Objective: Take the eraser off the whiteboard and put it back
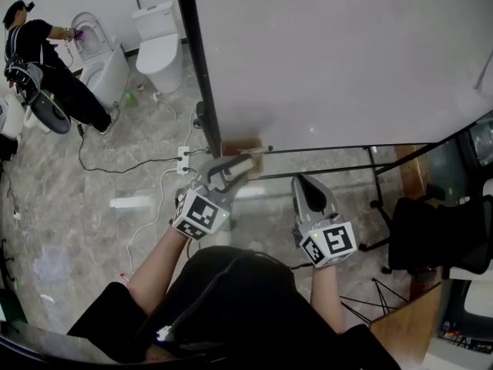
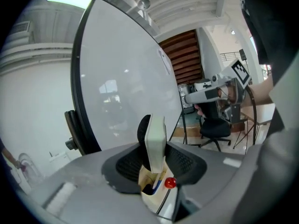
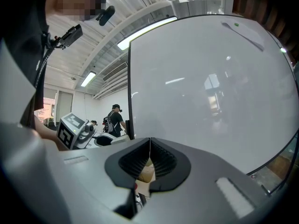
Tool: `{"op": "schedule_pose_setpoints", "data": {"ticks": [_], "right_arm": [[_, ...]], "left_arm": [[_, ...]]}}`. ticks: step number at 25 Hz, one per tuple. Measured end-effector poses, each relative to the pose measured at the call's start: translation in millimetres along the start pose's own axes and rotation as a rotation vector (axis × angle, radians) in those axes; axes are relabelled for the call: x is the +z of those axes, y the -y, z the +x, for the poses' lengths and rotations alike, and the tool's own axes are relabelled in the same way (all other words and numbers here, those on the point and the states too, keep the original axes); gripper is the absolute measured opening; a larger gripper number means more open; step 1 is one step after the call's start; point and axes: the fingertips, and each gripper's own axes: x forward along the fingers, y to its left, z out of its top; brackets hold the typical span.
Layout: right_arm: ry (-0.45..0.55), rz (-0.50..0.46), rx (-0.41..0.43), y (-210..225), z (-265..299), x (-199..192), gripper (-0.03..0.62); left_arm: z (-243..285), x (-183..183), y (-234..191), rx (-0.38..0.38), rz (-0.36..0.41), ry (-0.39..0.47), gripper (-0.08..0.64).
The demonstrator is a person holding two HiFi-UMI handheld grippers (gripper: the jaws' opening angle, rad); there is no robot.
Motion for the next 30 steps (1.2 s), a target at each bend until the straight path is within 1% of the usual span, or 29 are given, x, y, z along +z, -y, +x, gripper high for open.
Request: {"op": "schedule_pose_setpoints", "data": {"ticks": [2,7,12,16,23,27,30], "right_arm": [[0.003,-0.001,0.007,-2,1,1,0.011],[0.01,-0.007,0.026,-12,3,4,0.011],[0.016,-0.013,0.042,-17,4,9,0.011],[0.022,-0.017,0.055,-23,5,12,0.011],[0.034,-0.029,0.072,-30,5,22,0.011],[0.037,-0.034,0.074,-31,5,25,0.011],[0.038,-0.035,0.075,-30,6,24,0.011]], "left_arm": [[-7,10,-5,0.009,-0.021,0.029,0.16],[-24,21,-14,0.046,-0.087,0.095,0.158],[-40,37,-20,0.09,-0.091,0.152,0.158],[-55,48,-21,0.129,-0.126,0.192,0.158],[-75,54,-29,0.175,-0.154,0.244,0.158],[-84,52,-36,0.2,-0.212,0.274,0.158],[-87,49,-39,0.214,-0.237,0.284,0.158]]}}
